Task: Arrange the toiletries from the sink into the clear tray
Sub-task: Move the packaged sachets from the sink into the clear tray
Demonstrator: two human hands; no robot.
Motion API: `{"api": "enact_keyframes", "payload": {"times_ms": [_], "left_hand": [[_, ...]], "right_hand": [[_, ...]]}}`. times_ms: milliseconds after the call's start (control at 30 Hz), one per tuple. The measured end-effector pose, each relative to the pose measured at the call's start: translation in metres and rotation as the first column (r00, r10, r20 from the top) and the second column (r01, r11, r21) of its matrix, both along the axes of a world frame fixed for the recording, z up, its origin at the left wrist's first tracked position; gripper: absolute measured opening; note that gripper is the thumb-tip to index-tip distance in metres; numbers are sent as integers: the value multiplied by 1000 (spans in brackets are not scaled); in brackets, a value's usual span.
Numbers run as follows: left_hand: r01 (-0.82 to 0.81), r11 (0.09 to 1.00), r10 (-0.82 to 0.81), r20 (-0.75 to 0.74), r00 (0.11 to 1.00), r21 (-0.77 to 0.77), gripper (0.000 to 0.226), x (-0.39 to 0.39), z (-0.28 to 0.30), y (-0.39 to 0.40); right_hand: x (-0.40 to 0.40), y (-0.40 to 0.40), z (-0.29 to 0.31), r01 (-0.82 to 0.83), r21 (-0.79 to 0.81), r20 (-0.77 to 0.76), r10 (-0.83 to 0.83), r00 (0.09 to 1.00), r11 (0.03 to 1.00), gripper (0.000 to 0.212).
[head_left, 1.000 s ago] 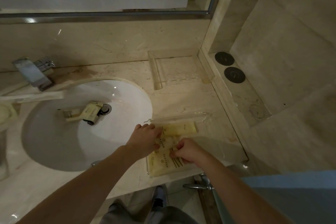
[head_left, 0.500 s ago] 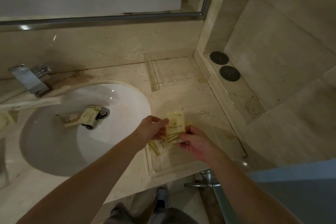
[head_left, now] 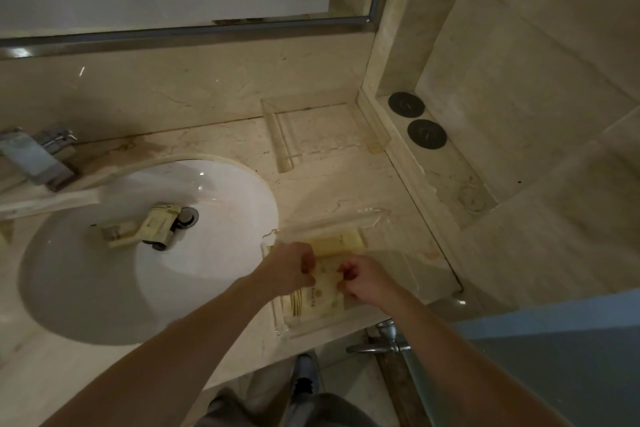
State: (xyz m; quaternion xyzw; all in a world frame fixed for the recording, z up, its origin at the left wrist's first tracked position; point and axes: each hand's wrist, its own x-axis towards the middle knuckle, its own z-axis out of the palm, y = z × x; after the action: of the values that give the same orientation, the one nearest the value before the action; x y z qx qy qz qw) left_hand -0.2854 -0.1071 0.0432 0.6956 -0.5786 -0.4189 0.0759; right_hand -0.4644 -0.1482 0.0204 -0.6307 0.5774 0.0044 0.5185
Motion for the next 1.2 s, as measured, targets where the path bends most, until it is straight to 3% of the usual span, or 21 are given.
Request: {"api": "enact_keyframes", "payload": {"times_ms": [133, 233, 367, 467, 600, 733, 867, 967, 1033, 1133, 1200], "left_hand": [[45, 991, -15, 227, 974, -129, 8, 3, 0, 5], [178, 964, -76, 440, 895, -196, 22, 7, 2, 5], [234, 967, -123, 619, 776, -102, 49, 17, -2, 4], [204, 970, -70, 654, 753, -131, 53, 24, -6, 6], [164, 964, 16, 657, 753, -210, 48, 27, -7, 8], [121, 959, 74, 639, 765, -256, 50, 32, -7, 10], [109, 974, 26, 581, 814, -196, 69, 32, -4, 10], [90, 980, 28, 575, 818, -175, 74, 31, -4, 9], [69, 980, 50, 563, 825, -189, 72, 30, -6, 9], [55, 972, 82, 551, 831, -228, 65, 29, -8, 10], [59, 964, 96, 546, 832, -259, 60, 29, -9, 11]], "right_hand": [[3, -2, 0, -178, -49, -111, 171, 979, 983, 17], [4, -4, 2, -275, -77, -152, 261, 953, 958, 25], [5, -3, 4, -334, -96, -184, 313, 932, 938, 26], [6, 0, 3, -324, -124, -189, 299, 935, 938, 7], [10, 6, 8, -242, -161, -201, 208, 957, 957, 30], [19, 12, 10, -295, -154, -285, 244, 927, 943, 44], [21, 12, 7, -335, -146, -298, 281, 912, 931, 42], [19, 9, 7, -290, -121, -229, 257, 939, 949, 27], [20, 9, 9, -252, -214, -247, 198, 949, 944, 34], [22, 11, 8, -323, -475, -338, 169, 926, 819, 39], [23, 14, 5, -486, -496, -360, 339, 869, 719, 43]]}}
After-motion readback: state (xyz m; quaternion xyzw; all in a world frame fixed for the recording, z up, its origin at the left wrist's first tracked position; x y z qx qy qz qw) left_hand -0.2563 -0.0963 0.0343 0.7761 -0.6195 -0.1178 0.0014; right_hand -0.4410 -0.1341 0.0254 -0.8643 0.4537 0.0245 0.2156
